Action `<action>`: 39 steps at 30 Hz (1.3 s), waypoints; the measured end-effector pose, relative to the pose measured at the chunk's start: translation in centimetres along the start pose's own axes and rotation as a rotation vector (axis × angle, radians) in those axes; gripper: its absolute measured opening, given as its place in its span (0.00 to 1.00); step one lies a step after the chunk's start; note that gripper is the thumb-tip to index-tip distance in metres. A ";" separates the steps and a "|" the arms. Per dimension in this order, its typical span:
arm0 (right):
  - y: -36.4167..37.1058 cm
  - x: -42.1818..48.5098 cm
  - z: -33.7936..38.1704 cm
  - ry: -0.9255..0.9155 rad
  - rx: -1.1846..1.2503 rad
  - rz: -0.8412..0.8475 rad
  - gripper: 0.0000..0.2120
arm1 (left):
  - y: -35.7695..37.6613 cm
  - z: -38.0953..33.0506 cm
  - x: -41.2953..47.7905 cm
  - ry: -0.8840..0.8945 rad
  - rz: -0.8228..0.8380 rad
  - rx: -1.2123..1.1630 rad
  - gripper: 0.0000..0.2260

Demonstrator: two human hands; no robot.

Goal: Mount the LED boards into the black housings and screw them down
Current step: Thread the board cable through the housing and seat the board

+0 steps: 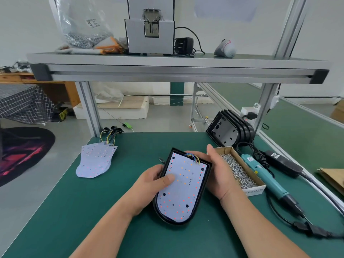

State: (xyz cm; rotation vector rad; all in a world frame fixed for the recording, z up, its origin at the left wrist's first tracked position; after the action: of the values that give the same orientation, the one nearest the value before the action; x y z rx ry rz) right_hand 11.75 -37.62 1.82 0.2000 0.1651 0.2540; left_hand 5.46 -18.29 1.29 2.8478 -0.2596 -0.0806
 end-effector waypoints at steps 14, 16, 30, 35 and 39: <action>-0.2 0.5 -0.2 0.038 -0.216 -0.142 0.27 | -0.3 0.0 0.0 -0.001 -0.052 0.056 0.24; -0.3 0.7 -0.4 0.034 -0.223 -0.149 0.27 | -0.5 -0.1 0.1 0.009 -0.081 0.056 0.23; 0.8 -0.4 2.4 -0.308 -0.567 -0.139 0.10 | -0.7 -0.2 0.2 0.047 -0.224 0.143 0.19; 1.1 -0.4 2.4 -0.345 -0.488 -0.179 0.09 | -0.5 -0.6 0.1 0.049 -0.224 0.186 0.19; 0.9 -0.6 2.5 -0.349 -0.484 -0.202 0.07 | -0.6 -0.4 0.2 0.016 -0.147 0.193 0.14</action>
State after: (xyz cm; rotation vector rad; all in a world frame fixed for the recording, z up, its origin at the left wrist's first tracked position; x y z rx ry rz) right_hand 11.41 -37.32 4.51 -0.2530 -0.2225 0.0502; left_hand 5.79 -17.67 1.46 3.0551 -0.0557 -0.0650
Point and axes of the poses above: each hand's wrist, its own x-axis towards the middle knuckle, its own y-axis out of the palm, z = x × y, the point moved 7 cm from there along x, towards the middle knuckle, and after that the axes turned 12 degrees about -x, right-handed, at the moved point
